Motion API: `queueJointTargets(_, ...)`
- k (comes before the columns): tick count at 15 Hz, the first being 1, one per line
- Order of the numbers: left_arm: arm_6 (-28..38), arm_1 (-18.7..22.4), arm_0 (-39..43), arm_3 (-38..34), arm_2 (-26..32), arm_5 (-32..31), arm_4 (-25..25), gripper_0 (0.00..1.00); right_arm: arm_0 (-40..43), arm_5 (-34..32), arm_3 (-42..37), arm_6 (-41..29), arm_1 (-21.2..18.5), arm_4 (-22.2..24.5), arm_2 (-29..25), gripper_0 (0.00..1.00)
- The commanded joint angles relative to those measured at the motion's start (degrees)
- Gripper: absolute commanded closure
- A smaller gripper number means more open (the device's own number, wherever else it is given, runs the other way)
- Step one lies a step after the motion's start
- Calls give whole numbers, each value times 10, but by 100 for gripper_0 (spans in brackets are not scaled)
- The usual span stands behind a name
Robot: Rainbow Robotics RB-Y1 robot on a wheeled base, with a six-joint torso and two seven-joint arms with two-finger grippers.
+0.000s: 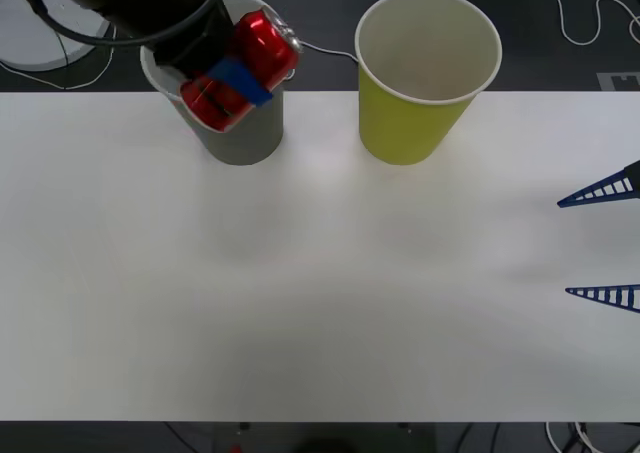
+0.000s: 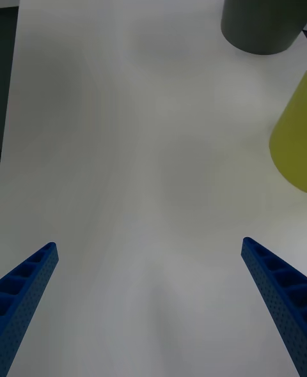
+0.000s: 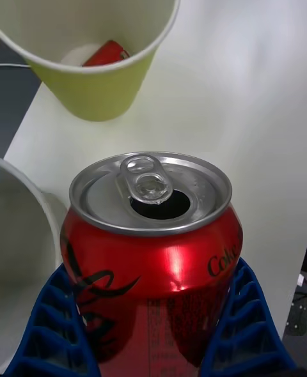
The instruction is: Put the can into the green bin and the plastic bottle into the gray bin
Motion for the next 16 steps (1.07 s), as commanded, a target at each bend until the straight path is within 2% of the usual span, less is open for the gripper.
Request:
queueJointTargets(1,5,-60,-90,89,-76,34,-5,100,0,0,0,0,0,0,0,0)
queueJointTargets(7,24,-219,-254,319,-194,109,-7,100,0,0,0,0,0,0,0,0)
queueJointTargets(11,25,-315,-314,469,-229,158,-5,100,0,0,0,0,0,0,0,0)
queueJointTargets(16,26,-386,-342,594,-254,223,-10,100,0,0,0,0,0,0,0,0)
